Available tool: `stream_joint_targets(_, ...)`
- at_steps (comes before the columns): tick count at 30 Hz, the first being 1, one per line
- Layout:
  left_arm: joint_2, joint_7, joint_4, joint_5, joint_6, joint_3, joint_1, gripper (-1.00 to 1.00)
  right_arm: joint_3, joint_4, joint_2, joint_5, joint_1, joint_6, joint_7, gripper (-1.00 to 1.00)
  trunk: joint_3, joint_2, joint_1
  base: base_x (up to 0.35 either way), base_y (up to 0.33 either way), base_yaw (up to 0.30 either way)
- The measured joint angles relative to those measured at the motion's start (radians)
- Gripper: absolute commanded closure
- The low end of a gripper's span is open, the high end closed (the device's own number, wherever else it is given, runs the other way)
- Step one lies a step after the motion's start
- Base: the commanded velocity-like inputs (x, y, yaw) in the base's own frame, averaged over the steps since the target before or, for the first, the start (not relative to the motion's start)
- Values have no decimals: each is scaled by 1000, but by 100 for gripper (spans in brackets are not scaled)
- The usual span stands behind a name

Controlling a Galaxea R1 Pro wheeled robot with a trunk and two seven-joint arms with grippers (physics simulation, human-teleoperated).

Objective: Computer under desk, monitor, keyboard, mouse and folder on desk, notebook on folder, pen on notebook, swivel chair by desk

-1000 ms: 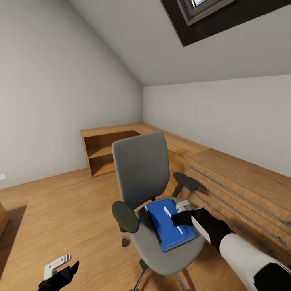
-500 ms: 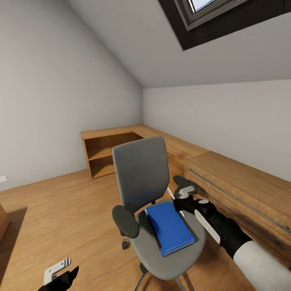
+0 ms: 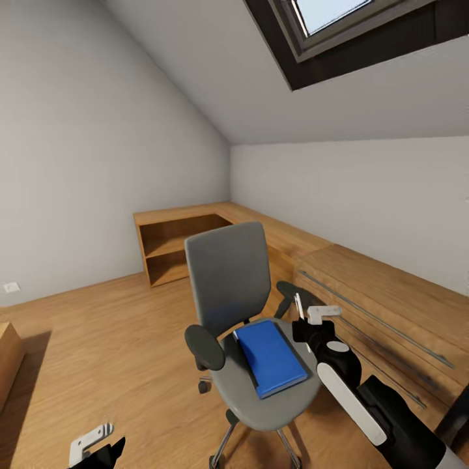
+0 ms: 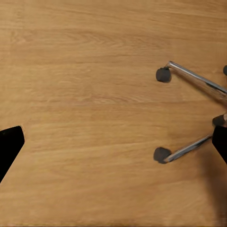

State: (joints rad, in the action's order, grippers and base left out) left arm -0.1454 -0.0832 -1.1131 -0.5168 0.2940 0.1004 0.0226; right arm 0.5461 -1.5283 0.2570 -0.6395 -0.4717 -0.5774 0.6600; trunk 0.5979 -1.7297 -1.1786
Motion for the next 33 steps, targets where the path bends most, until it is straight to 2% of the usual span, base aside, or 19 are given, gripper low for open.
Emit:
stream_joint_targets(3, 0, 1, 7, 1, 0, 0, 0, -100, 2, -6, -4, -2, 0, 1, 4, 100, -9, 21, 12, -25, 0, -18)
stream_joint_targets(6, 0, 2, 81, 6, -1, -1, 0, -100, 2, -18, -5, -3, 1, 6, 5, 100, -18, 42, 23, -4, 0, -44)
stream_joint_targets(7, 0, 2, 115, 22, -4, -1, 0, -100, 0, -24, -4, -2, 1, 6, 6, 100, -21, 49, 27, 0, 0, -74)
stream_joint_targets(8, 18, 2, 158, 60, -13, -2, 0, -100, -6, -31, -3, 0, 1, 8, 53, 100, -24, 56, 31, 0, 0, -108)
stream_joint_targets(10, 20, 2, 164, 62, -15, -2, 0, -100, -8, -31, -3, -1, 1, 9, 60, 100, -31, 70, 39, 0, 0, -123)
stream_joint_targets(11, 21, 3, 251, 64, -49, -1, 0, -100, -27, -31, -2, 0, 1, 8, 66, 100, -34, 77, 42, 0, 0, -42)
stream_joint_targets(12, 21, 3, 312, 64, -101, -2, 0, -100, -31, -31, -2, -1, 1, 8, 67, 100, -37, 84, 46, 0, 0, -9)
stream_joint_targets(13, 26, 5, 442, 81, -239, -7, 0, -100, -38, -31, -2, -1, 1, 8, 67, 100, -40, 91, 50, 0, 0, -7)
stream_joint_targets(16, 28, 5, 526, 124, -299, -8, 0, -100, -48, -31, -2, -2, 1, 8, 67, 100, -50, 112, 62, 0, 0, -3)
stream_joint_targets(17, 29, 5, 555, 155, -330, -8, 0, -100, -53, -30, -2, -2, 1, 8, 67, 100, -53, 119, 65, 0, 0, 0)
stream_joint_targets(18, 45, 5, 581, 189, -363, -10, 0, -100, -59, -29, -2, -2, 1, 8, 67, 100, -56, 126, 69, 0, 0, -47)
stream_joint_targets(23, 56, 5, 588, 197, -371, -10, 0, -100, -82, -26, -1, -12, 1, 9, 67, 100, -71, 161, 88, 0, 0, -171)
stream_joint_targets(25, 57, 5, 588, 198, -371, -10, 0, -100, -109, -24, -1, -30, 1, 9, 67, 100, -78, 175, 96, 0, 0, -247)
stream_joint_targets(29, 58, 5, 589, 198, -372, -10, 0, -100, -206, -6, 0, -92, 1, 7, 68, 100, -90, 203, 111, 0, 0, -276)
stream_joint_targets(33, 58, 5, 589, 199, -372, -10, 0, -100, -279, 9, -1, -113, 1, 4, 67, 100, -103, 231, 127, 0, 0, -286)
